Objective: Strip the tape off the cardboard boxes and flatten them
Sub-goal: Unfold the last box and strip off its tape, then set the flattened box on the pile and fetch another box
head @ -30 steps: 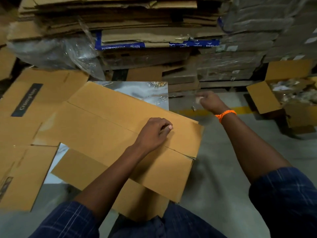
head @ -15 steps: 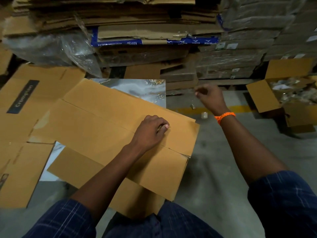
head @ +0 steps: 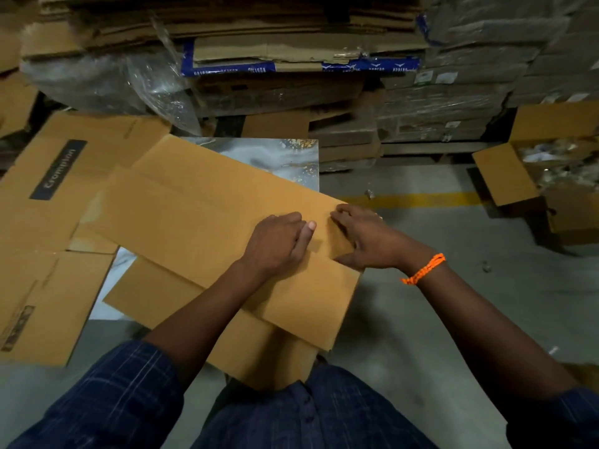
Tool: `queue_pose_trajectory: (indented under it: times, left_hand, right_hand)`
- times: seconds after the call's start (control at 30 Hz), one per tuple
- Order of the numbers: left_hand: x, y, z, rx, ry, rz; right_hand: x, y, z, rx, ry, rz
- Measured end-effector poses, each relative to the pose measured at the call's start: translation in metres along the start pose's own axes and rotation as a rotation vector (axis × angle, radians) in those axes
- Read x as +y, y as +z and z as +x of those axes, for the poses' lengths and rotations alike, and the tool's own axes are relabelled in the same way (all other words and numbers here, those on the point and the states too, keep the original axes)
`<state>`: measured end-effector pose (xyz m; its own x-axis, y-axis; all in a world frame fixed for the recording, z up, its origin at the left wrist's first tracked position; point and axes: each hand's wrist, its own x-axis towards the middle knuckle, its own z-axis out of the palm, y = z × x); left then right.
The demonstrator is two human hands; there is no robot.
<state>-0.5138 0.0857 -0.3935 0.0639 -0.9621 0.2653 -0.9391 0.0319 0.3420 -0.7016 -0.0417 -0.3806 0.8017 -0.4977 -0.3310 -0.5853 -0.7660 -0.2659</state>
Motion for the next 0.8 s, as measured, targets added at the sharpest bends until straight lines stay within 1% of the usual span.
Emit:
queue_pose_trajectory:
  times: [0.1, 0.17, 0.23, 0.3, 0.37, 0.43, 0.47, 0.53, 0.6, 0.63, 0.67, 0.73, 0.8]
  left_hand:
    - [0.007, -0.027, -0.003, 0.144, 0.066, -0.004]
    - [0.010, -0.044, -0.010, 0.245, 0.135, -0.027]
    - [0.010, -0.060, -0.017, 0.343, 0.168, -0.072]
    - [0.011, -0.075, -0.019, 0.433, 0.169, -0.145]
    - [0.011, -0.086, -0.018, 0.506, 0.162, -0.285]
    - [0.005, -0.095, -0.018, 0.561, 0.129, -0.363]
    - [-0.002, -0.096, -0.020, 0.566, 0.093, -0.354]
    - [-0.020, -0.093, -0.031, 0.511, -0.016, -0.296]
    - [-0.039, -0.083, -0.048, 0.364, -0.128, -0.202]
    - [-0.045, -0.077, -0.057, 0.280, -0.146, -0.142]
    - [-0.046, -0.070, -0.065, 0.211, -0.133, -0.097]
    - [-0.036, -0.060, -0.069, 0.093, -0.068, -0.086]
    - [-0.018, -0.048, -0.065, -0.071, -0.013, -0.100]
  right_hand:
    - [0.004, 0.005, -0.005, -0.148, 0.102, -0.115]
    - [0.000, 0.003, -0.010, -0.114, 0.107, -0.046]
    - [-0.002, -0.006, -0.011, -0.033, 0.051, 0.004]
    - [-0.004, -0.017, -0.013, 0.100, -0.060, -0.061]
    - [-0.002, -0.028, -0.020, 0.358, -0.108, -0.051]
    - [0.007, -0.040, -0.027, 0.607, -0.060, 0.008]
    - [0.013, -0.048, -0.030, 0.690, -0.014, 0.065]
    - [0.023, -0.055, -0.037, 0.779, 0.103, 0.209]
    - [0.023, -0.049, -0.041, 0.814, 0.195, 0.297]
    - [0.022, -0.041, -0.042, 0.822, 0.225, 0.306]
    - [0.019, -0.033, -0.045, 0.829, 0.252, 0.311]
    - [0.015, -0.019, -0.048, 0.849, 0.318, 0.379]
    - [0.013, -0.008, -0.045, 0.891, 0.452, 0.564]
